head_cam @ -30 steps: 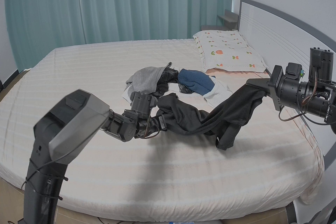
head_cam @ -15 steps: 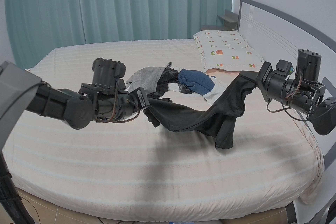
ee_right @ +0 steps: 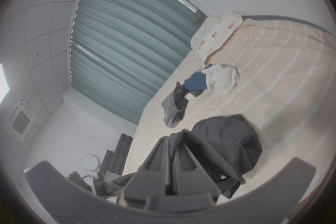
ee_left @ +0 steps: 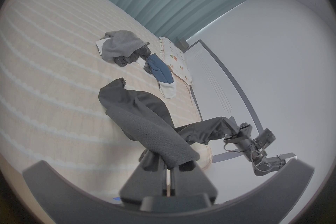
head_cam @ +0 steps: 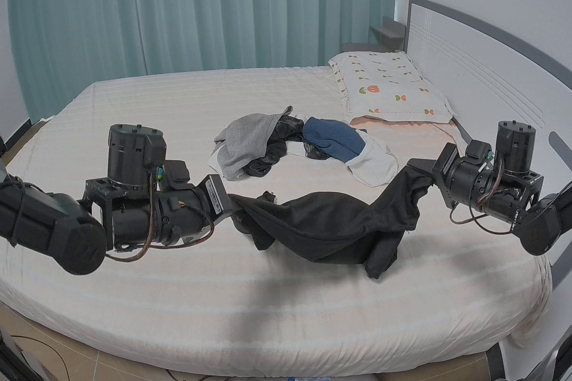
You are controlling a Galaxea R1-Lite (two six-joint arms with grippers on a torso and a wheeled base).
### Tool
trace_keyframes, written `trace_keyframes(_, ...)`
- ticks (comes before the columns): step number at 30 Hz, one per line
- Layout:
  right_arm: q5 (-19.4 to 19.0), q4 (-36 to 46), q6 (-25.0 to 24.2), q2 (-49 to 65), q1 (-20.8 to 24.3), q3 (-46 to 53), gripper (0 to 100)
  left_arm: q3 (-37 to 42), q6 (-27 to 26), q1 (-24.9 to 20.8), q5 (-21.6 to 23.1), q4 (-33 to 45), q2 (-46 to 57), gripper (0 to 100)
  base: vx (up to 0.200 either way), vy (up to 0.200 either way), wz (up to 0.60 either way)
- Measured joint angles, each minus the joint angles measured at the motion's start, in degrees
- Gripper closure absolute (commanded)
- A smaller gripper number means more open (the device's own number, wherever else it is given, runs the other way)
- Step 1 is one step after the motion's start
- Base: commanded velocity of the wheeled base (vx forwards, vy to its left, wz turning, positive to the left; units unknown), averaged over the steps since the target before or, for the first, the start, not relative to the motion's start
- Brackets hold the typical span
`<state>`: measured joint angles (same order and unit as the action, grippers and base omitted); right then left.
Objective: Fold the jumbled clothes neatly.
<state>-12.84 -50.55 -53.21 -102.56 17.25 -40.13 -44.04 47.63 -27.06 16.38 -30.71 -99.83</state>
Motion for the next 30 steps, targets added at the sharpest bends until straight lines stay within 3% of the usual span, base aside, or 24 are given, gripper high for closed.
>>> trace_keyframes(9, 0.5, -0.6, -1.1, -1.1, 2.0, 2.9, 100, 4.3, 4.8, -0.7, 0.7, -2.6, 0.9, 100, 0.000, 0.000, 0.00)
trace_keyframes(18, 0.7, -0.7, -1.0, -1.1, 4.4, 4.0, 100, 5.9, 5.2, -0.6, 1.2, -3.0, 0.9, 100, -0.200, 0.000, 0.00)
trace_keyframes(30, 0.7, -0.4, -0.8, -0.9, 4.5, 4.1, 100, 6.8, 6.6, -0.7, 1.2, -4.2, 1.2, 100, 0.000, 0.000, 0.00)
